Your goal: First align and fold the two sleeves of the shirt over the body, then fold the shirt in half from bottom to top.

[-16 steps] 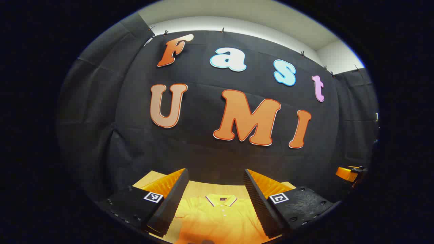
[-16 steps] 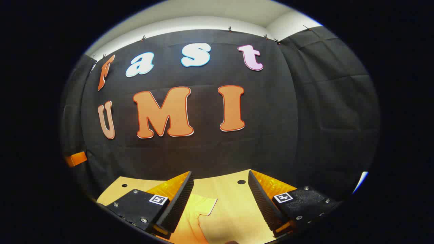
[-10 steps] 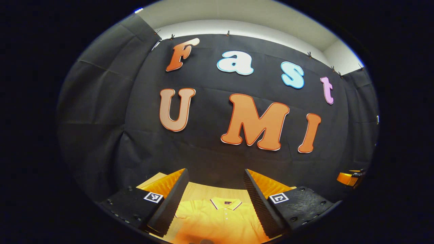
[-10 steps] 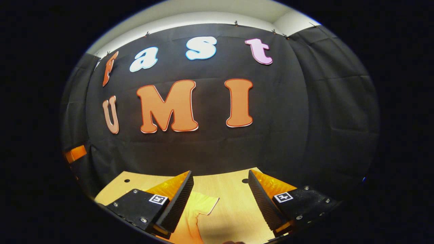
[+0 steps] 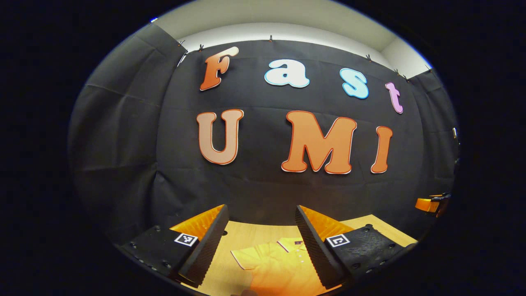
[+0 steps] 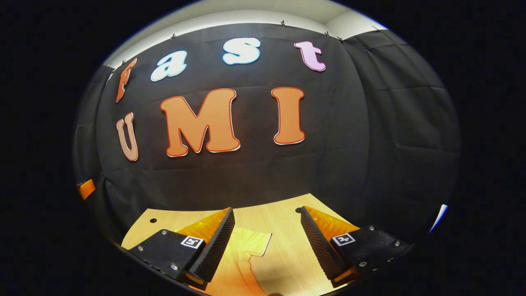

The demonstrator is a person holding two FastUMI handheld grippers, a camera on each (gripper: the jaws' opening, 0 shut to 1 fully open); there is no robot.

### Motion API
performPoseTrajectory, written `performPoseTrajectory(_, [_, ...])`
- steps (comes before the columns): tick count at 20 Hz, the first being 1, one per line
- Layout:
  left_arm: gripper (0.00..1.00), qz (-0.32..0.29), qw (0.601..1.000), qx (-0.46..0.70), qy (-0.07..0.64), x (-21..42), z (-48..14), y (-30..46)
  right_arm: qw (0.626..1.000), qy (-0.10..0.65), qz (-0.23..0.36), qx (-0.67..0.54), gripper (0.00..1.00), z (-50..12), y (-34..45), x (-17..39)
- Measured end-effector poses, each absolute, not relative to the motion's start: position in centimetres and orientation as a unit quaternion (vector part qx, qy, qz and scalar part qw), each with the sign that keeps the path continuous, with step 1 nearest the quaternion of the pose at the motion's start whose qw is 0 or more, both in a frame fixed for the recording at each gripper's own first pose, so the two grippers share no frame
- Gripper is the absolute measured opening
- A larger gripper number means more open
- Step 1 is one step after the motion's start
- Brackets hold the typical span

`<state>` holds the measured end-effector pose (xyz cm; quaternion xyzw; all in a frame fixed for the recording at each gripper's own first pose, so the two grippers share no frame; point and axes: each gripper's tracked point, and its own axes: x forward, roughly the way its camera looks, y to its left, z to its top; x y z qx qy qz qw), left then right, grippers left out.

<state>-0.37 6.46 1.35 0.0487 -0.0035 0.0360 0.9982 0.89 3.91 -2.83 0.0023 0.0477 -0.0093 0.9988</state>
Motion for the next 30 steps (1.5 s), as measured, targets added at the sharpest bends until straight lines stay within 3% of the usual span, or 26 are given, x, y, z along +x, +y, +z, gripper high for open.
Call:
performPoseTrajectory(13, [0.98,0.068,0.997,0.043,0.002,-1.1,0.4,10.0,0.995,0.094,0.023,0.002,0.98,-3.9,6.8,1.7])
performPoseTrajectory(19, [0.98,0.074,0.996,0.039,0.017,-0.5,-0.5,11.0,0.979,0.201,0.017,0.019,0.98,-8.2,7.3,6.7])
performPoseTrajectory(24, [0.98,0.083,0.996,0.037,0.023,-0.3,-1.2,12.0,0.939,0.338,0.009,0.065,0.98,-15.2,7.4,12.6])
performPoseTrajectory(30, [0.98,0.105,0.993,0.041,0.046,0.8,-3.0,14.2,0.895,0.443,-0.036,0.039,0.99,-23.9,5.4,18.6])
